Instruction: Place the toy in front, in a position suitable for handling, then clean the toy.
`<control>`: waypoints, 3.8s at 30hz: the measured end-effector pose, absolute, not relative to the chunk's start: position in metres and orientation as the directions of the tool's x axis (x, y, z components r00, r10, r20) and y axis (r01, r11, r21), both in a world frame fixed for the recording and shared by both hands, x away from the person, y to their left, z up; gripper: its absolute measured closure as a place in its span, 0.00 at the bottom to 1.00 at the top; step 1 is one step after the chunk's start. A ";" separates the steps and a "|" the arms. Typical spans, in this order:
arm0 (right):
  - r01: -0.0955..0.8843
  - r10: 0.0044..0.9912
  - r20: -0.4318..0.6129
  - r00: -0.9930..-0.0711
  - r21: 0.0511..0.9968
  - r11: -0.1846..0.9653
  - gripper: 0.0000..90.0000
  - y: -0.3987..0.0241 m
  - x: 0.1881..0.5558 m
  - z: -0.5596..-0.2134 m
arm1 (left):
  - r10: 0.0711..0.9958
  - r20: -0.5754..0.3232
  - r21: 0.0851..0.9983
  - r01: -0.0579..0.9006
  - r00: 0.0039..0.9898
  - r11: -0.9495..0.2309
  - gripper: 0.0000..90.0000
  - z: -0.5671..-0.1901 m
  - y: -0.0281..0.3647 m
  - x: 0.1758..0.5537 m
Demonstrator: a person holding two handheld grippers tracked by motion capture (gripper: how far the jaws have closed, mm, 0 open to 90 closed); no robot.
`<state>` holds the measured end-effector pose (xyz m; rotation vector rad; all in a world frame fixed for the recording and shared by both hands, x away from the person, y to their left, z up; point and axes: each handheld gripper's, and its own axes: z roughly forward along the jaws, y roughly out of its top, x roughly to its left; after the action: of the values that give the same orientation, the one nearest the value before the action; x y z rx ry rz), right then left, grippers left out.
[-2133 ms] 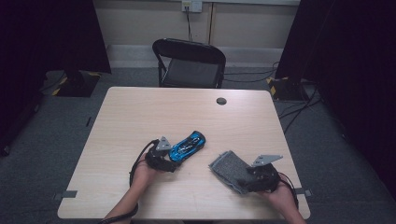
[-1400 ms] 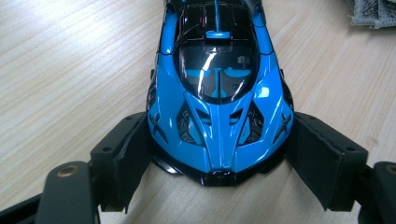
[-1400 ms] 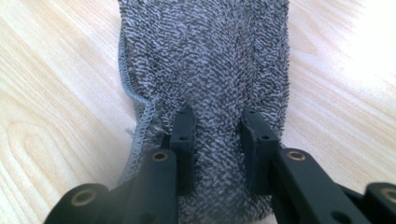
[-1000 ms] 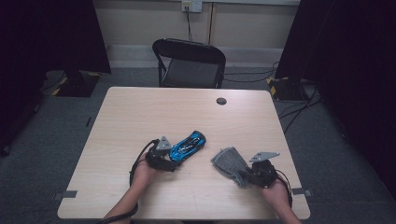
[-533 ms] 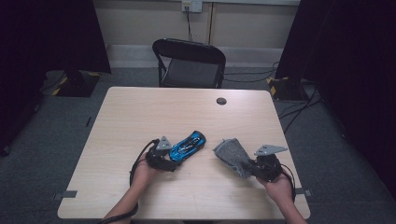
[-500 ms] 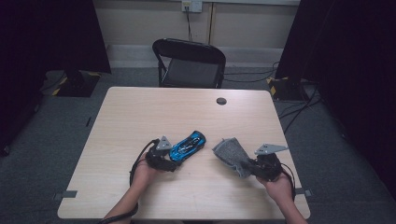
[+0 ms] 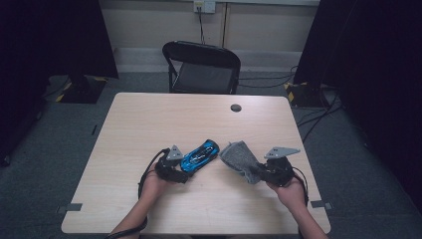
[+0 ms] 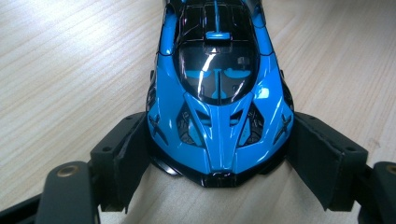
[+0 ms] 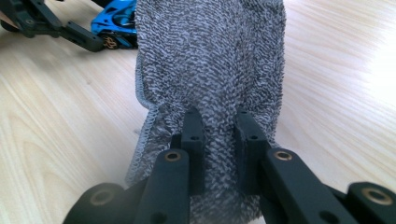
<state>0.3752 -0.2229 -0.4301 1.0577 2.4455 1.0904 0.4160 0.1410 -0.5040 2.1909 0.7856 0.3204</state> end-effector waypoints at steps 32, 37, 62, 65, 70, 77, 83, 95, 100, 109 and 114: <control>0.473 0.650 0.057 -0.758 0.734 0.487 0.86 -0.174 0.397 -0.416 | 0.628 -0.022 0.742 0.434 0.778 -0.512 0.26 -0.504 0.141 0.416; 0.462 0.644 0.041 -0.764 0.731 0.502 0.86 -0.167 0.399 -0.414 | 0.628 -0.021 0.741 0.433 0.778 -0.513 0.26 -0.504 0.141 0.416; 0.368 0.514 -0.099 -0.852 0.584 0.723 0.86 -0.074 0.403 -0.443 | 0.638 -0.015 0.744 0.435 0.770 -0.507 0.26 -0.504 0.140 0.415; 0.375 0.519 -0.096 -0.849 0.582 0.722 0.85 -0.074 0.405 -0.445 | 0.635 -0.013 0.742 0.433 0.772 -0.512 0.26 -0.504 0.141 0.415; 0.384 0.533 -0.107 -0.839 0.578 0.720 0.85 -0.076 0.408 -0.446 | 0.634 -0.009 0.741 0.431 0.773 -0.515 0.26 -0.504 0.141 0.415; 0.419 0.567 -0.088 -0.819 0.583 0.696 0.85 -0.084 0.418 -0.447 | 0.635 -0.017 0.742 0.435 0.773 -0.510 0.26 -0.504 0.140 0.415; 0.447 0.599 -0.081 -0.797 0.587 0.674 0.85 -0.094 0.426 -0.447 | 0.634 -0.016 0.741 0.435 0.773 -0.511 0.26 -0.504 0.141 0.415; 0.503 0.660 -0.068 -0.748 0.591 0.630 0.85 -0.111 0.444 -0.442 | 0.635 -0.017 0.742 0.435 0.772 -0.510 0.26 -0.504 0.140 0.415; 0.519 0.679 -0.063 -0.731 0.595 0.614 0.85 -0.116 0.451 -0.439 | 0.635 -0.017 0.742 0.435 0.773 -0.510 0.26 -0.504 0.140 0.415; 0.554 0.716 -0.049 -0.697 0.598 0.580 0.85 -0.129 0.460 -0.441 | 0.634 -0.017 0.741 0.436 0.773 -0.511 0.26 -0.504 0.140 0.415; 0.584 0.741 -0.033 -0.671 0.591 0.556 0.85 -0.139 0.467 -0.444 | 0.634 -0.019 0.742 0.436 0.773 -0.510 0.26 -0.504 0.140 0.415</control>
<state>0.4666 -0.1390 -0.4440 1.0990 2.5146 0.8031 0.4151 0.1404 -0.5040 2.1889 0.7936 0.3280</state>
